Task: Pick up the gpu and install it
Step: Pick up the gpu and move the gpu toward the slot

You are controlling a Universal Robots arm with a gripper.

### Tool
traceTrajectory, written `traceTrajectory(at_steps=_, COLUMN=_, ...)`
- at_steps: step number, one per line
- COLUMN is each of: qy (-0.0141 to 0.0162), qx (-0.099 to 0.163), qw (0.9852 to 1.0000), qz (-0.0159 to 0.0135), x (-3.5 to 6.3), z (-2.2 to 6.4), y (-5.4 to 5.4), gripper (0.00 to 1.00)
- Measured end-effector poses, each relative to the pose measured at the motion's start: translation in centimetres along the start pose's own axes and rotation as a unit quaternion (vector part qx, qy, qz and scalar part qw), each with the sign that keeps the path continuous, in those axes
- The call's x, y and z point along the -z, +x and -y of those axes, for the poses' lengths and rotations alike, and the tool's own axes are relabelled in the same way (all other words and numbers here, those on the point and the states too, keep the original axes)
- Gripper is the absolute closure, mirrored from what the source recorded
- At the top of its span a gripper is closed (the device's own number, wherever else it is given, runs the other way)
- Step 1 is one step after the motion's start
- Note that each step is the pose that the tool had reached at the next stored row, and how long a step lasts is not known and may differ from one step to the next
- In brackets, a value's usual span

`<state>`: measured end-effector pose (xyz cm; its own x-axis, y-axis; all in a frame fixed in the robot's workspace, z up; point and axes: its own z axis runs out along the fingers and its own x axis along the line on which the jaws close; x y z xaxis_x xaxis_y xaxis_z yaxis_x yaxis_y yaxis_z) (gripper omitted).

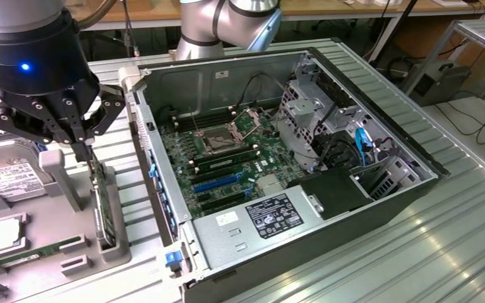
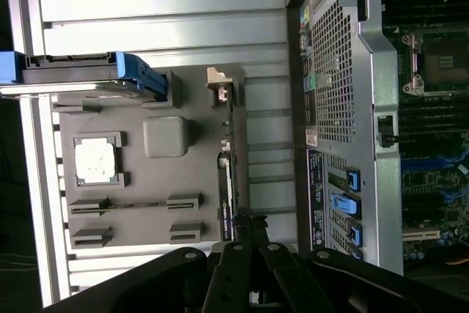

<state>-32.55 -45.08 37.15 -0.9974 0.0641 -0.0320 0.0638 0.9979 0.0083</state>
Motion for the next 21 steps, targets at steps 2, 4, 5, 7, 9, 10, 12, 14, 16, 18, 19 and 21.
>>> traceTrajectory(at_steps=2, qy=0.0000, qx=0.000, qw=1.0000, qz=0.0000, x=0.00, z=0.00, y=0.0, gripper=0.89)
traceTrajectory(at_steps=4, qy=0.0000, qx=0.001, qw=1.0000, qz=0.0000, x=0.00, z=0.00, y=0.0, gripper=0.83)
traceTrajectory(at_steps=5, qy=0.0000, qx=0.001, qw=1.0000, qz=0.0000, x=0.00, z=0.00, y=0.0, gripper=0.76)
traceTrajectory(at_steps=7, qy=-0.0001, qx=0.002, qw=1.0000, qz=0.0008, x=-0.01, z=0.02, y=0.2, gripper=0.64)
traceTrajectory(at_steps=9, qy=-0.0002, qx=0.002, qw=1.0000, qz=0.0016, x=-0.22, z=0.04, y=0.6, gripper=0.58)
traceTrajectory(at_steps=10, qy=-0.0002, qx=0.003, qw=1.0000, qz=0.0016, x=-0.30, z=0.05, y=0.7, gripper=0.58)
traceTrajectory(at_steps=12, qy=-0.0005, qx=0.012, qw=0.9999, qz=0.0016, x=-0.53, z=0.09, y=0.7, gripper=0.58)
traceTrajectory(at_steps=14, qy=-0.0006, qx=0.018, qw=0.9998, qz=0.0014, x=-0.92, z=0.38, y=0.9, gripper=0.58)
traceTrajectory(at_steps=16, qy=-0.0006, qx=0.014, qw=0.9999, qz=0.0022, x=-1.42, z=0.46, y=1.0, gripper=0.58)
traceTrajectory(at_steps=18, qy=-0.0001, qx=0.001, qw=1.0000, qz=0.0022, x=-1.83, z=0.46, y=1.0, gripper=0.58)
traceTrajectory(at_steps=19, qy=0.0001, qx=-0.005, qw=1.0000, qz=0.0023, x=-2.02, z=0.46, y=1.0, gripper=0.58)
traceTrajectory(at_steps=21, qy=0.0003, qx=-0.012, qw=0.9999, qz=0.0026, x=-2.39, z=0.47, y=1.1, gripper=0.58)
